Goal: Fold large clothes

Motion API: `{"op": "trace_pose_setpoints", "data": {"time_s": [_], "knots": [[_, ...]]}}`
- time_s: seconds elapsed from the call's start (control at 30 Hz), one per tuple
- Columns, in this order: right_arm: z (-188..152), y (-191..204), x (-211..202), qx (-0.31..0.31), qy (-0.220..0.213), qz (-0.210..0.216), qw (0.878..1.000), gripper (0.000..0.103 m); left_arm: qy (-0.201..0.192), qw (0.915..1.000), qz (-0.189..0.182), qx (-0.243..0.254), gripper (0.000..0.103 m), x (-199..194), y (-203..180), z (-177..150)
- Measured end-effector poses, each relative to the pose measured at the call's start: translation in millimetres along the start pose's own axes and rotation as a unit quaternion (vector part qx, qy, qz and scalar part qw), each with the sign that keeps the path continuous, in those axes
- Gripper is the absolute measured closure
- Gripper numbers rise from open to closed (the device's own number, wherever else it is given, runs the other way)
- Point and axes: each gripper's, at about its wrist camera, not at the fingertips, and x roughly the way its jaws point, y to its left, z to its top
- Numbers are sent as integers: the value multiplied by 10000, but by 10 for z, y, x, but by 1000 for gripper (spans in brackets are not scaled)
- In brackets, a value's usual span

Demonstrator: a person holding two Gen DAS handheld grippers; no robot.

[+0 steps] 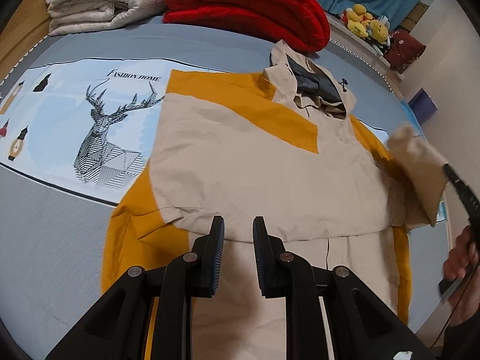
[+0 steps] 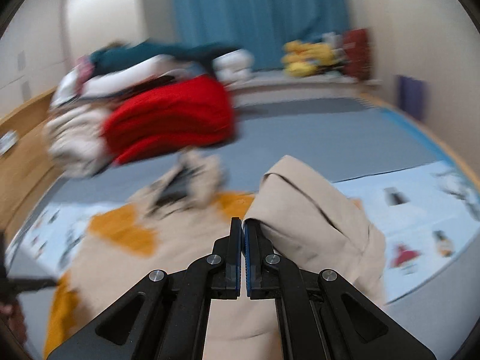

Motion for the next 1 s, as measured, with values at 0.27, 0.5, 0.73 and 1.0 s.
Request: {"op": "trace_pose_setpoints", "data": {"time_s": [0.27,0.5,0.73,1.0], "knots": [[-413,887,254,-523,1132,995,9872,96,-61,9998,-120,-122,85,-138,143,34],[-330,807,-160,-48,1021,722,9921,85,-69,9996,-201,-179,84,-127,111,52],[-464,-53,-90,1449,1081,232,9833,78,-64,9999,-158,10,84,-34,-57,30],[-897,-708,584,2638,2103,383,9406,78,-148,9992,-367,95,84,65,-313,61]]}}
